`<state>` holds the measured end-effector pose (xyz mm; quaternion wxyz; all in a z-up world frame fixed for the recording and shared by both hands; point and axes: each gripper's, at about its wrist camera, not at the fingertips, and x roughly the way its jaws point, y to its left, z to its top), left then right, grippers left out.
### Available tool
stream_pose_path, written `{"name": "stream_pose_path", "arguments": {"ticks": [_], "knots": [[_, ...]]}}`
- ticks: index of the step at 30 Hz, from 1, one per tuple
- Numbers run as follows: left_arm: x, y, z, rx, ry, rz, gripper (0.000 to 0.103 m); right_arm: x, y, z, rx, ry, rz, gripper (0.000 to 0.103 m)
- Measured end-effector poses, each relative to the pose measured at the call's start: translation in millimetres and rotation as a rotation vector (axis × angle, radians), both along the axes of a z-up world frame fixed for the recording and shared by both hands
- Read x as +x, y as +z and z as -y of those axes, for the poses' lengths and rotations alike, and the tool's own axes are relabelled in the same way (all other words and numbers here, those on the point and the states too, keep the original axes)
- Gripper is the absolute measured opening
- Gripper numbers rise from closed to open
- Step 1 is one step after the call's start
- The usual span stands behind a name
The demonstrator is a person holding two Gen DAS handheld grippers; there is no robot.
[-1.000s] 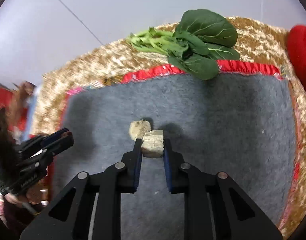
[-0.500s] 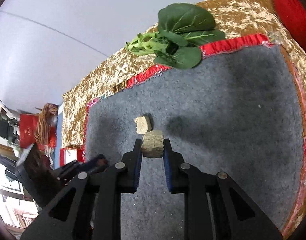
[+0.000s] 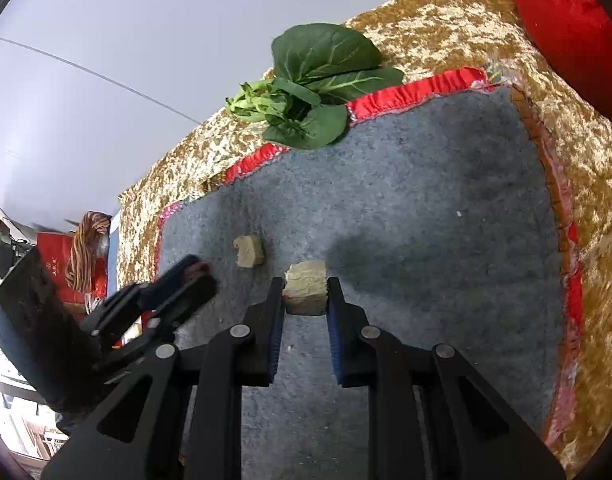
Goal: Organize fruits
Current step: 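Carry the held date and block over the white tray, then open both tools to release the date and block into the tray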
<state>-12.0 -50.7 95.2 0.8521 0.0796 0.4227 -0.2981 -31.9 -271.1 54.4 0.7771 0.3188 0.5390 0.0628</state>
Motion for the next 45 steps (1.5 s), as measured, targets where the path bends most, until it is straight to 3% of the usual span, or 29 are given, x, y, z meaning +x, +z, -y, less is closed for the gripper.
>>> {"name": "stream_pose_path", "arguments": {"ticks": [7,10,14,21,25,28,30,31,32,33,39,45], "knots": [[-36.7,40.2,-155.9,0.012,0.321,0.043,0.025,7.8,19.5,-78.8,0.056,0.175,0.076,0.022],[-58.6,30.0,-215.0,0.034,0.491,0.036,0.025,5.4,27.8,-127.8,0.072,0.266,0.121,0.022],[-65.9,-0.7,-262.0,-0.011,0.635,-0.092,0.025,-4.5,36.4,-203.2,0.103,0.397,0.2,0.022],[-69.7,-19.6,-266.6,0.046,0.629,-0.128,0.025,-29.1,20.8,-307.5,0.118,0.584,0.232,0.022],[-68.8,-25.0,-266.4,0.088,0.609,-0.148,0.025,-33.1,4.8,-337.8,0.092,0.644,0.202,0.022],[-67.6,-21.9,-275.0,0.105,0.661,-0.132,0.026,-34.1,-0.6,-349.9,0.042,0.677,0.195,0.023],[-67.6,-17.5,-284.3,0.106,0.694,-0.112,0.026,-32.1,-2.7,-350.0,0.068,0.683,0.164,0.028],[-68.3,-15.0,-288.6,0.109,0.715,-0.098,0.032,-31.0,-2.1,-346.1,0.08,0.675,0.151,0.04],[-68.6,-13.2,-291.2,0.109,0.728,-0.086,0.04,-28.3,0.7,-341.8,0.094,0.66,0.149,0.046],[-69.4,-11.2,-293.0,0.108,0.736,-0.072,0.041,-25.8,6.8,-333.3,0.117,0.637,0.169,0.053],[-68.8,0.0,-278.8,0.102,0.694,-0.002,0.041,-6.9,54.5,-232.5,0.138,0.403,0.316,0.054],[-69.9,1.2,-228.0,0.096,0.594,-0.006,0.043,1.3,64.1,-112.6,0.013,0.106,0.29,0.054]]}}
